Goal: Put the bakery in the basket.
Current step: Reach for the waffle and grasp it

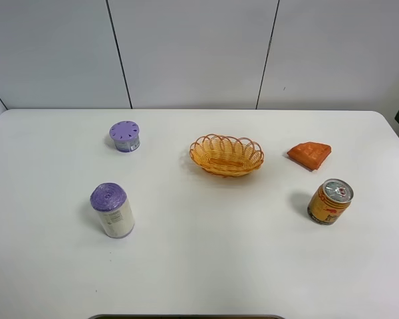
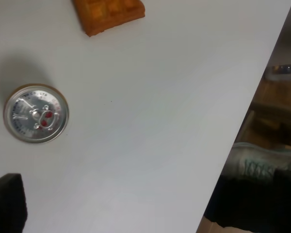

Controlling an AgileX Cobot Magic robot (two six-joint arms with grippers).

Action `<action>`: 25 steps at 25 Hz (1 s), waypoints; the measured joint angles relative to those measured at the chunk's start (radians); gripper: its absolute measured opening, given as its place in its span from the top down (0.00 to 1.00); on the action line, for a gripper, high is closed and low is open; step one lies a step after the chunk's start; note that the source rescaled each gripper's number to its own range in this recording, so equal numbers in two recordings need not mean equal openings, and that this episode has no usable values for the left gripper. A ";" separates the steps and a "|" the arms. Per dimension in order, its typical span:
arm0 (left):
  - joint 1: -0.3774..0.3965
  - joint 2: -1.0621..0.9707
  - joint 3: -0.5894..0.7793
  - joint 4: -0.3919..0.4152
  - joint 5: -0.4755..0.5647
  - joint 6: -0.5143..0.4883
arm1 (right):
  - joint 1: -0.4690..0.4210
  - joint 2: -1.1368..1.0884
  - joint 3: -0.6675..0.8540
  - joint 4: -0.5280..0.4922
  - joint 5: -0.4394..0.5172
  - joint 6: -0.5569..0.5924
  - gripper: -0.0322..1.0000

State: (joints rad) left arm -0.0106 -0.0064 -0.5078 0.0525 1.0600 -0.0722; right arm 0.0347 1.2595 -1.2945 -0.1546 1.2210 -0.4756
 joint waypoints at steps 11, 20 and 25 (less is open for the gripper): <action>0.000 0.000 0.000 0.000 0.000 0.000 | -0.023 0.321 -0.164 -0.023 -0.097 -0.149 0.00; 0.000 0.000 0.000 0.000 0.000 0.000 | -0.035 0.506 -0.167 0.056 -0.209 -0.323 0.00; 0.000 0.000 0.000 0.000 0.000 0.000 | -0.035 0.618 -0.167 0.072 -0.279 -0.436 0.00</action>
State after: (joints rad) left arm -0.0106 -0.0064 -0.5078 0.0525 1.0597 -0.0722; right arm 0.0000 1.8779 -1.4620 -0.0829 0.9423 -0.9119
